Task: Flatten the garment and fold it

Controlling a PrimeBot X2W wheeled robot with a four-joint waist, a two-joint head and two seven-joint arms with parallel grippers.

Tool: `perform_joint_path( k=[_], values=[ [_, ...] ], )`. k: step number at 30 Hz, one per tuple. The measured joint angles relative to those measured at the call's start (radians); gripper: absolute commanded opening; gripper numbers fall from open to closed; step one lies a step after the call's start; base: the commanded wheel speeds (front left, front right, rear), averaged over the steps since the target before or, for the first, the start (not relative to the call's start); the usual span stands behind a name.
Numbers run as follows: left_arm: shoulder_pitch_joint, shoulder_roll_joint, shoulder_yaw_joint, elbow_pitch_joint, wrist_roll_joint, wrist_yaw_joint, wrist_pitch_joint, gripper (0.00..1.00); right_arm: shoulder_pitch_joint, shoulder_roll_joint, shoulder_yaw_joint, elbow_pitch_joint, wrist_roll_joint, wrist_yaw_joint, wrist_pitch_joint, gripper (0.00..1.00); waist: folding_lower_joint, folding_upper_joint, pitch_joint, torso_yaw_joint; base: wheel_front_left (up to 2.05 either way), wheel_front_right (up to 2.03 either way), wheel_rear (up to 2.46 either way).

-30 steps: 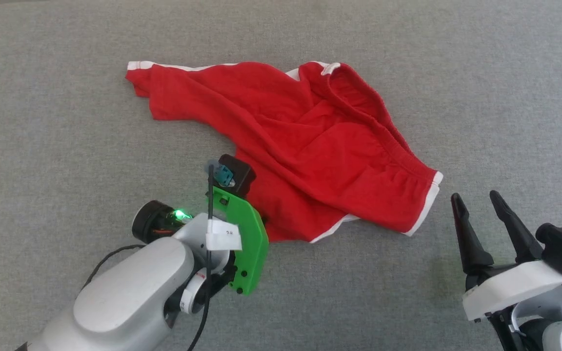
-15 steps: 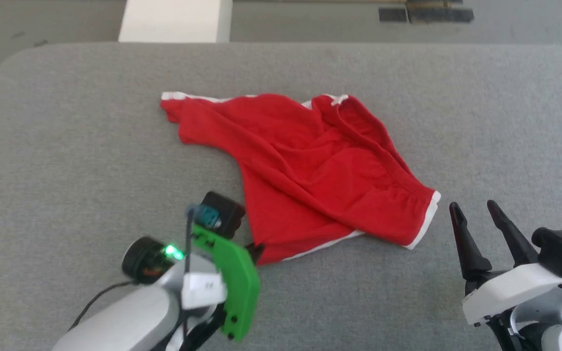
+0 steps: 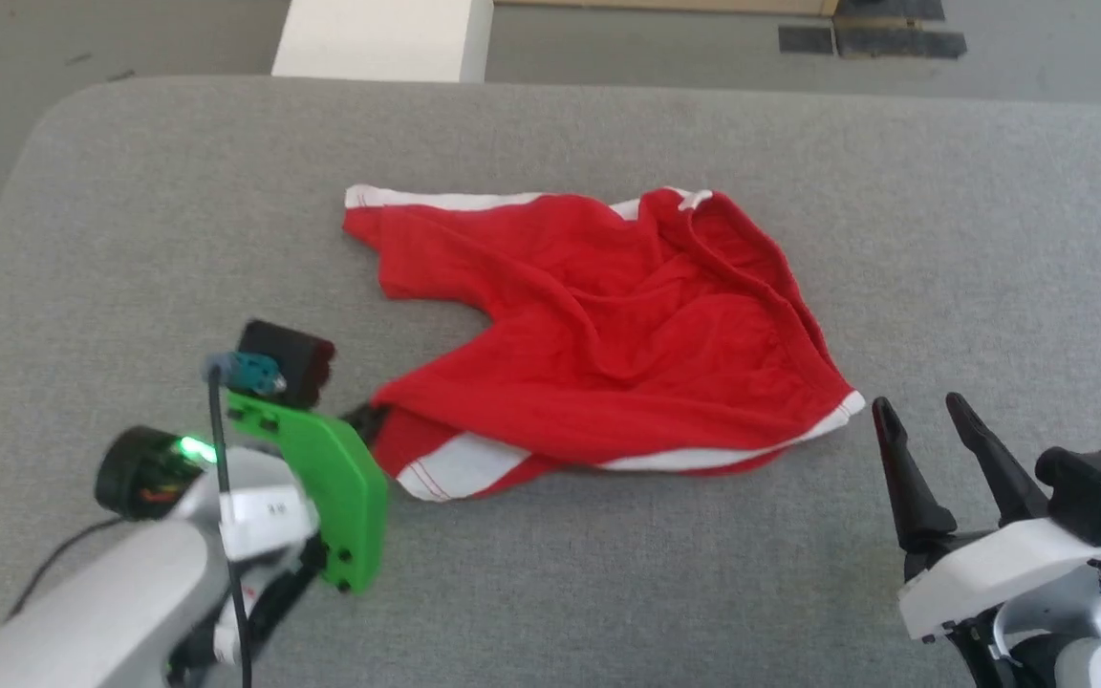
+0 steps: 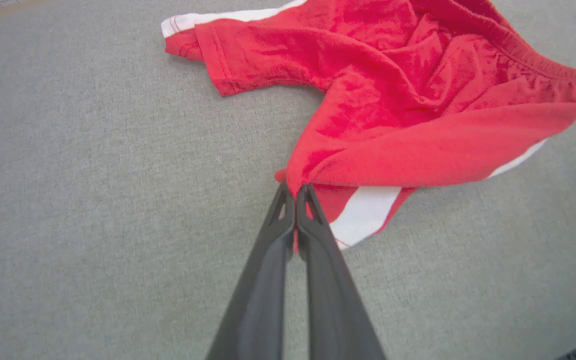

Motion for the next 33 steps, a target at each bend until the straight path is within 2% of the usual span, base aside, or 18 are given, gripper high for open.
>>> perform_joint_path(
  k=[4, 9, 10, 12, 17, 22, 26, 33],
  values=[
    [-0.053, -0.013, 0.005, 0.122, 0.010, -0.041, -0.023, 0.00, -0.014, 0.003, 0.004, -0.001, -0.002, 0.000, -0.005, 1.00, 0.0000, 0.0000, 0.036, -0.021, 0.00, 0.00, 0.00],
    [-0.098, -0.064, -0.010, 0.264, 0.018, -0.077, -0.043, 0.00, -0.016, 0.004, 0.005, 0.000, -0.004, 0.000, -0.012, 1.00, 0.0000, 0.0000, 0.071, -0.046, 0.00, 0.00, 0.00],
    [-0.103, -0.073, -0.016, 0.293, 0.022, -0.086, -0.043, 0.23, -0.017, 0.005, 0.006, 0.001, -0.005, 0.000, -0.014, 1.00, 0.0000, 0.0000, 0.077, -0.050, 0.00, 0.00, 0.00],
    [-0.109, -0.088, -0.027, 0.342, 0.024, -0.096, -0.043, 1.00, -0.020, 0.006, 0.008, 0.004, -0.005, 0.000, -0.019, 1.00, 0.0000, 0.0000, 0.084, -0.057, 0.00, 0.00, 0.00],
    [-0.113, -0.116, -0.036, 0.418, 0.035, -0.102, -0.087, 1.00, -0.031, 0.009, 0.010, 0.016, -0.005, 0.000, -0.021, 1.00, 0.0000, 0.0000, 0.082, -0.060, 0.00, 0.00, 0.00],
    [-0.112, -0.132, -0.011, 0.421, 0.045, -0.093, -0.171, 1.00, -0.031, 0.011, 0.004, 0.024, -0.005, 0.000, -0.021, 1.00, 0.0000, 0.0000, 0.054, -0.046, 0.00, 0.00, 0.00],
    [-0.103, -0.143, 0.024, 0.398, 0.077, -0.056, -0.280, 1.00, -0.030, 0.009, -0.005, 0.030, -0.004, 0.000, -0.014, 1.00, 0.0000, 0.0000, 0.020, -0.031, 0.00, 0.00, 0.00],
    [-0.009, -0.168, 0.076, 0.357, 0.131, 0.002, -0.544, 1.00, -0.022, 0.002, -0.006, 0.033, 0.007, 0.000, 0.017, 1.00, 0.0000, 0.0000, -0.044, -0.001, 0.00, 0.00, 0.00]
  ],
)
